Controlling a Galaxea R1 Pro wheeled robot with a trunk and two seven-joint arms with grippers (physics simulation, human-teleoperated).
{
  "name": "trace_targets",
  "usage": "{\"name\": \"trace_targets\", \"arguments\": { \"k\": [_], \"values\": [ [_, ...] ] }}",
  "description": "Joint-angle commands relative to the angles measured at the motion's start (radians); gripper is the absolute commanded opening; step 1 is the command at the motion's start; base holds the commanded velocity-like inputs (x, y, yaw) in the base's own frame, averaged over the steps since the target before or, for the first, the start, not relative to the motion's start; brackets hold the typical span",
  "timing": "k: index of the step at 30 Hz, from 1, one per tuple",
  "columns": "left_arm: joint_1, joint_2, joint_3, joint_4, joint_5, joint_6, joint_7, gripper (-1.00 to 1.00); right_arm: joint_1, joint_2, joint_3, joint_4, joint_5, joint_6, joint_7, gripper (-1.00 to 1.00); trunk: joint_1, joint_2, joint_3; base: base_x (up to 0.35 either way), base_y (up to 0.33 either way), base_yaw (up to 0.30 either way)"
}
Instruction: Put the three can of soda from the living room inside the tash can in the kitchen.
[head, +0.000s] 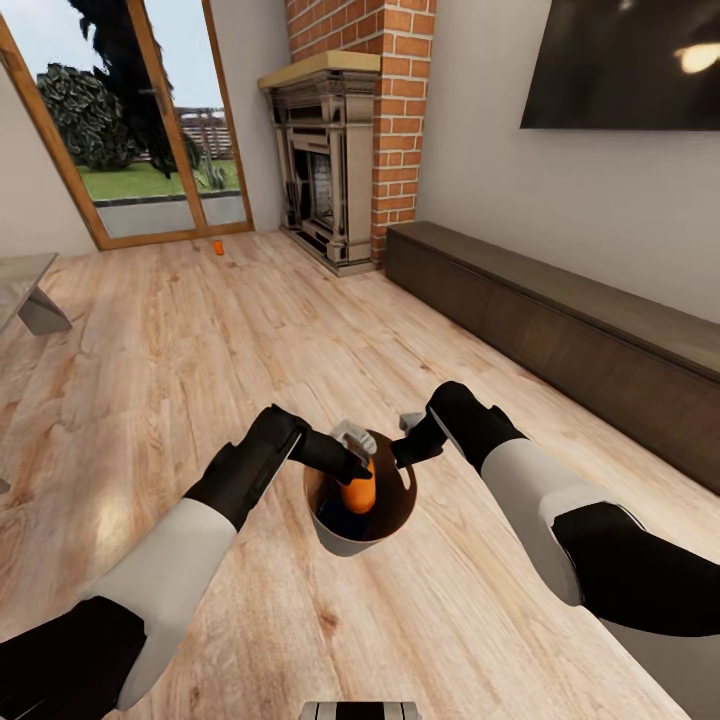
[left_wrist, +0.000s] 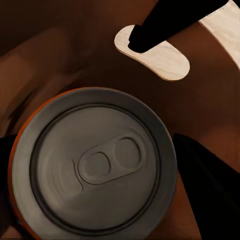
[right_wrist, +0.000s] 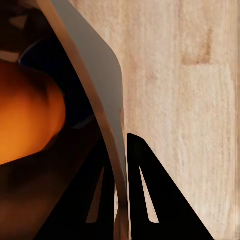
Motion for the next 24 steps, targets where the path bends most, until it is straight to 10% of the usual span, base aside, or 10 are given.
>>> {"name": "trace_targets", "arguments": {
  "k": [1, 4, 5, 14, 24],
  "values": [
    [0.000, 0.000, -0.001, 0.000, 0.000, 0.000, 0.000, -1.00, 0.000, 0.000, -0.006, 0.000, -0.036, 0.010, 0.007, -1.00, 0.000, 0.000, 0.000, 0.000, 0.000, 0.000],
    [0.000, 0.001, -0.004, -0.001, 0.003, -0.001, 0.000, -1.00, 0.000, 0.000, -0.006, 0.000, -0.036, 0.010, 0.007, -1.00, 0.000, 0.000, 0.000, 0.000, 0.000, 0.000],
    [0.000, 0.002, -0.005, -0.004, 0.004, -0.001, -0.001, 1.00, 0.000, 0.000, -0.006, 0.000, -0.036, 0.010, 0.007, -1.00, 0.000, 0.000, 0.000, 0.000, 0.000, 0.000],
    [0.000, 0.006, -0.002, -0.036, 0.005, -0.001, -0.005, 1.00, 0.001, -0.002, -0.006, -0.002, -0.036, 0.010, 0.007, -1.00, 0.000, 0.000, 0.000, 0.000, 0.000, 0.000],
    [0.060, 0.021, 0.007, -0.371, 0.015, 0.040, -0.038, 1.00, 0.003, -0.012, -0.007, 0.000, -0.036, 0.010, 0.007, -1.00, 0.000, 0.000, 0.000, 0.000, 0.000, 0.000]
  ]
}}
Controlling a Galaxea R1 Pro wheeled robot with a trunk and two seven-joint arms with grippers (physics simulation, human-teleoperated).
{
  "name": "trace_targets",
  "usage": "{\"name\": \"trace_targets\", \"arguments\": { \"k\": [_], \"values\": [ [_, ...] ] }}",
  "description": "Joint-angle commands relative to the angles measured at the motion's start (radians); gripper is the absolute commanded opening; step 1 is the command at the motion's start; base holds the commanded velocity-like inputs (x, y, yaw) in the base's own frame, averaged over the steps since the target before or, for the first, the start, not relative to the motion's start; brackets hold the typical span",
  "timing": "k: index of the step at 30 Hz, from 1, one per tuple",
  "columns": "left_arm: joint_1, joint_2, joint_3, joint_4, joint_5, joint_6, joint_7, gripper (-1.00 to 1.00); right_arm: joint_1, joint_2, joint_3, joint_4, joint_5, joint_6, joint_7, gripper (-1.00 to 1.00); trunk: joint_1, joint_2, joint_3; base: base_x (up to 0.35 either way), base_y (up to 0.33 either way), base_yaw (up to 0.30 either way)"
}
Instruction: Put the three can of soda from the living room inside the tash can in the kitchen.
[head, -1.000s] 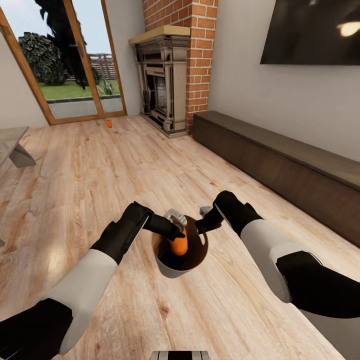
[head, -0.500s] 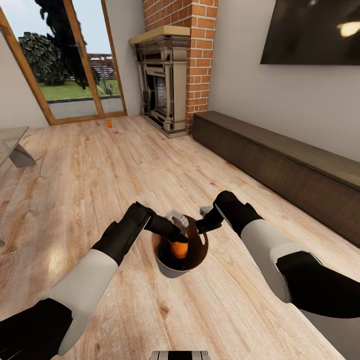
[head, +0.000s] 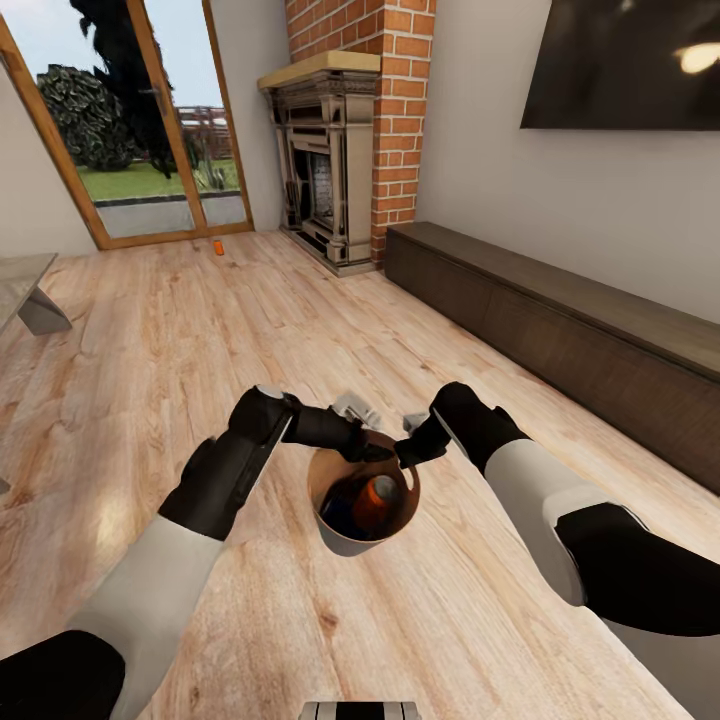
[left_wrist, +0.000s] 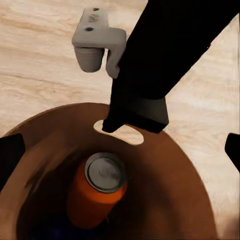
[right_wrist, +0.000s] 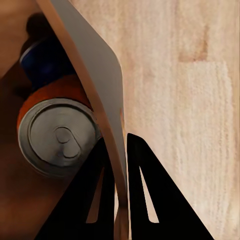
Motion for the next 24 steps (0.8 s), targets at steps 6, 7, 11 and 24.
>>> {"name": "trace_targets", "arguments": {
  "k": [6, 7, 11, 24],
  "values": [
    [0.064, 0.094, 0.052, -0.190, 0.001, 0.019, -0.044, 1.00, 0.001, -0.005, -0.007, -0.001, -0.033, 0.009, 0.008, -1.00, 0.000, 0.000, 0.000, 0.000, 0.000, 0.000],
    [0.075, 0.103, 0.071, -0.206, 0.002, 0.018, -0.045, 1.00, 0.001, -0.007, -0.007, -0.001, -0.033, 0.009, 0.008, -1.00, 0.000, 0.000, 0.000, 0.000, 0.000, 0.000],
    [0.159, 0.136, 0.275, -0.256, 0.000, -0.025, -0.054, 1.00, 0.003, -0.044, -0.009, -0.003, -0.034, 0.009, 0.013, -1.00, 0.000, 0.000, 0.000, 0.000, 0.000, 0.000],
    [0.361, 0.144, 0.660, -0.117, -0.014, -0.451, 0.077, 1.00, 0.061, -0.159, -0.014, -0.008, -0.034, 0.009, 0.009, -1.00, 0.000, 0.000, 0.000, 0.000, 0.000, 0.000]
  ]
}}
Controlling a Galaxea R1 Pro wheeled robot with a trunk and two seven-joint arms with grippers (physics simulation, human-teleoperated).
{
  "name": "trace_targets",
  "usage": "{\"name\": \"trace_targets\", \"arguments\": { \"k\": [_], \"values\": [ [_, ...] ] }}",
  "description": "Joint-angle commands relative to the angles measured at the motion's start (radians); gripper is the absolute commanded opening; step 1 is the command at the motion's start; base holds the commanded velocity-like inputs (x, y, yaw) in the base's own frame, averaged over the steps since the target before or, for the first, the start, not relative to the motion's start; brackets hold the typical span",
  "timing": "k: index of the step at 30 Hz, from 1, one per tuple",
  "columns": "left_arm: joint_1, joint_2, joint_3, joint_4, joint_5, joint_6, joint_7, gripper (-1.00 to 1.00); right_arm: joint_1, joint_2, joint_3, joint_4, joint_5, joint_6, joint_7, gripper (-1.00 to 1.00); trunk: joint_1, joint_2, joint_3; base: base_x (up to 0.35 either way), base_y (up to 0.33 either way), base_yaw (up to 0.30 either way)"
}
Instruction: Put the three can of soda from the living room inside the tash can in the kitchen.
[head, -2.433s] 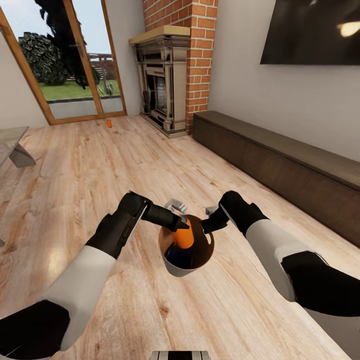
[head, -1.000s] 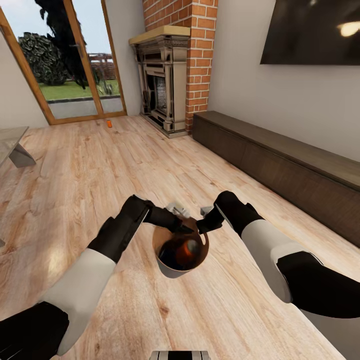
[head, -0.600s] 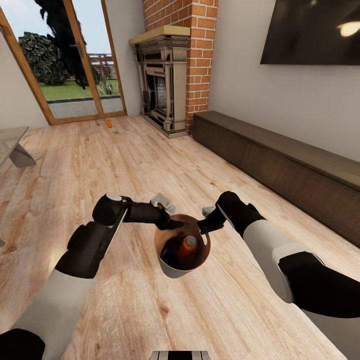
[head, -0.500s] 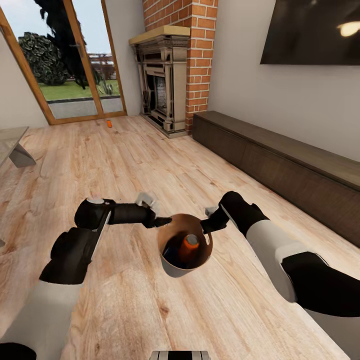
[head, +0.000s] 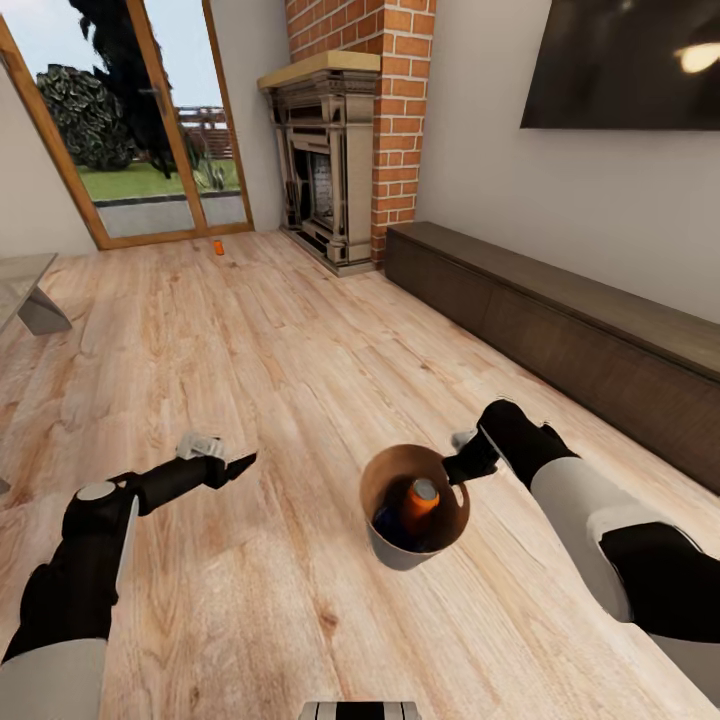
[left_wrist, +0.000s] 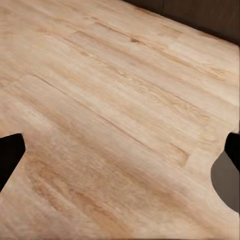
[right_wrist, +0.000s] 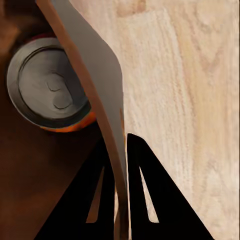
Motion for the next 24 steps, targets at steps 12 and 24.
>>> {"name": "trace_targets", "arguments": {
  "k": [12, 24],
  "values": [
    [0.005, -0.004, 0.028, 0.241, 0.011, -0.159, 0.118, 1.00, 0.062, -0.049, -0.012, -0.011, -0.050, -0.001, 0.007, -1.00, 0.000, 0.000, 0.000, 0.000, 0.000, 0.000],
    [0.032, -0.008, 0.029, 0.303, 0.011, -0.174, 0.182, 1.00, 0.169, -0.103, -0.014, -0.016, -0.054, -0.187, 0.007, -1.00, -0.003, 0.001, 0.023, 0.000, 0.000, 0.000]
  ]
}}
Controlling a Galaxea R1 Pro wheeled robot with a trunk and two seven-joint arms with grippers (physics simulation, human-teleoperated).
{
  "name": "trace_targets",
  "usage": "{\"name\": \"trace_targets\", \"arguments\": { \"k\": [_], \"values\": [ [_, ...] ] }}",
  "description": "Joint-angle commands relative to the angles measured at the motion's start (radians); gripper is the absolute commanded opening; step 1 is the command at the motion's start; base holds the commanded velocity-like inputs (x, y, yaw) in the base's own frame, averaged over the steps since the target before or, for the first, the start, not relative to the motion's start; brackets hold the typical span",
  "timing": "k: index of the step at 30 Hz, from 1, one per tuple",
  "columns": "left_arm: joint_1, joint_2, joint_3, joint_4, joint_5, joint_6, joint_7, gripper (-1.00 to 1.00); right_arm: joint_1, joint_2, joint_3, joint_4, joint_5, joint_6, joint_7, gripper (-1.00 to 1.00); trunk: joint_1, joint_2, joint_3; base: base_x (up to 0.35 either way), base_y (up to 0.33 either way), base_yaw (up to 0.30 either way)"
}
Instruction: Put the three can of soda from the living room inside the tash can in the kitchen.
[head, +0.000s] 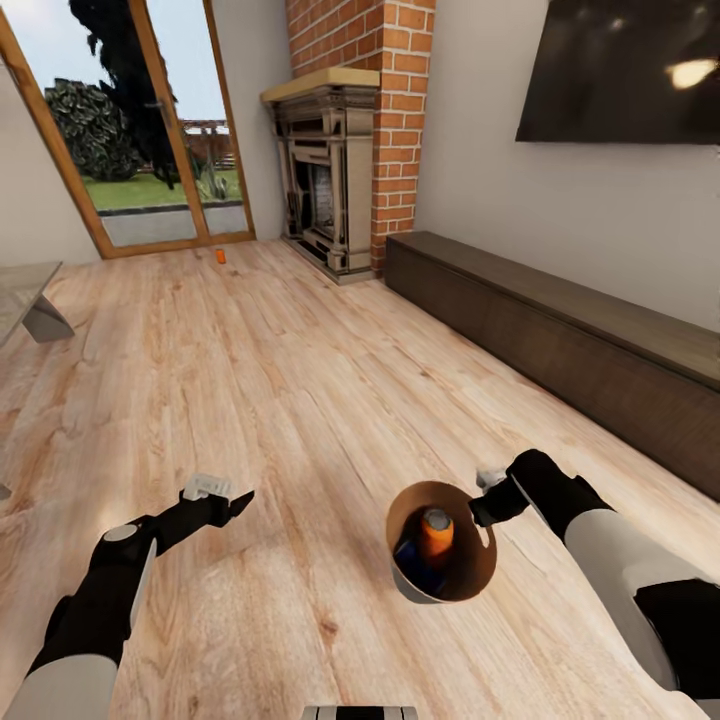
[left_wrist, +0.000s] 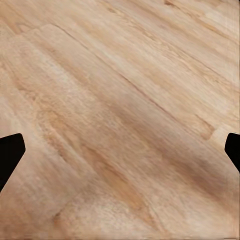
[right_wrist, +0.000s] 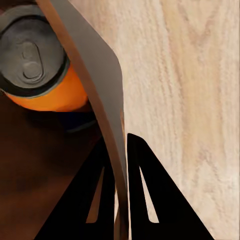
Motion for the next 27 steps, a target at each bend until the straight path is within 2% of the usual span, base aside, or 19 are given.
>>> {"name": "trace_targets", "arguments": {
  "k": [1, 9, 15, 27],
  "values": [
    [0.004, 0.000, 0.000, 0.001, 0.001, 0.000, 0.002, 1.00, 0.003, 0.000, -0.006, -0.001, -0.019, 0.001, 0.005, -1.00, -0.001, 0.000, 0.004, 0.000, 0.000, 0.000],
    [0.052, -0.003, 0.001, 0.004, 0.004, -0.034, 0.015, 1.00, 0.016, -0.002, -0.007, -0.002, -0.019, -0.007, 0.004, -1.00, -0.002, 0.003, 0.007, 0.000, 0.000, 0.001],
    [0.078, -0.007, 0.002, 0.004, 0.007, -0.039, 0.016, 1.00, 0.016, 0.004, -0.052, -0.002, -0.019, -0.006, 0.002, -1.00, -0.002, 0.003, -0.001, 0.009, 0.000, 0.049],
    [0.081, -0.009, 0.003, 0.004, 0.007, -0.040, 0.016, 1.00, 0.020, 0.016, -0.059, -0.001, -0.019, -0.006, -0.042, -1.00, -0.002, 0.003, -0.018, 0.274, 0.000, 0.068]
  ]
}}
